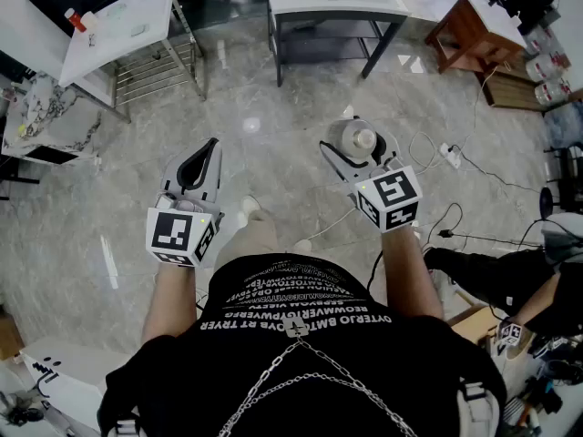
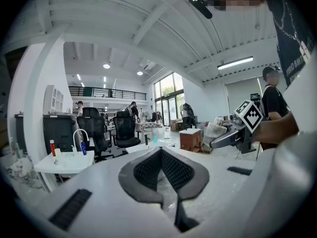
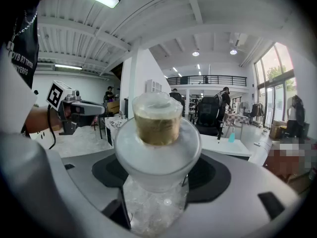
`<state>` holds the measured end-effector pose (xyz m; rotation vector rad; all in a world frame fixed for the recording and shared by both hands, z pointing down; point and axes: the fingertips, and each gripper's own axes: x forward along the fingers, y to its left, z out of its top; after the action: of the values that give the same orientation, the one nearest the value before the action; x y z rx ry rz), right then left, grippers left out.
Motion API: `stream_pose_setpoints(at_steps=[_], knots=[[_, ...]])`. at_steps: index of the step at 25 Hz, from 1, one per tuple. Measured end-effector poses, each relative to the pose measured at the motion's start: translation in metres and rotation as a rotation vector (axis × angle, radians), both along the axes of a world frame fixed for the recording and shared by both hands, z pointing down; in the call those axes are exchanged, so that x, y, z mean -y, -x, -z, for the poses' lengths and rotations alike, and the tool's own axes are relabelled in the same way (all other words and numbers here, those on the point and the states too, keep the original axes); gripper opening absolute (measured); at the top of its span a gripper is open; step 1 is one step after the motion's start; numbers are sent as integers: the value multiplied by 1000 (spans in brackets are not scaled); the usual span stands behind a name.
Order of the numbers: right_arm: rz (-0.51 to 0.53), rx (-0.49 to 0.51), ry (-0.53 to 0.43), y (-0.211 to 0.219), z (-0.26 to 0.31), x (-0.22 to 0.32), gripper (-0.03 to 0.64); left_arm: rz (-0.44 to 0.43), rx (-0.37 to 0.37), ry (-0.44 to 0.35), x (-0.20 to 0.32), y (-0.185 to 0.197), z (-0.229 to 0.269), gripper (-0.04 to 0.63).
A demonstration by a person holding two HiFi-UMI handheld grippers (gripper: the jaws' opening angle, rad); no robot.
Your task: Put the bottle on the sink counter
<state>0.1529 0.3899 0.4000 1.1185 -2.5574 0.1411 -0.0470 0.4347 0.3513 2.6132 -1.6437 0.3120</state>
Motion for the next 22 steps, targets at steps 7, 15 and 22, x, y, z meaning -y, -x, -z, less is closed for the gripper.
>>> stream_pose_setpoints(at_steps=[7, 15, 22], knots=[[-3, 20, 9, 2, 5, 12, 331, -12, 24, -8, 14, 3, 4, 6], [-41, 50, -5, 48, 12, 62, 330, -4, 42, -14, 73, 71, -11, 6], [-107, 19, -55, 88, 36, 107, 330, -56, 21, -83, 140, 117, 11, 6]])
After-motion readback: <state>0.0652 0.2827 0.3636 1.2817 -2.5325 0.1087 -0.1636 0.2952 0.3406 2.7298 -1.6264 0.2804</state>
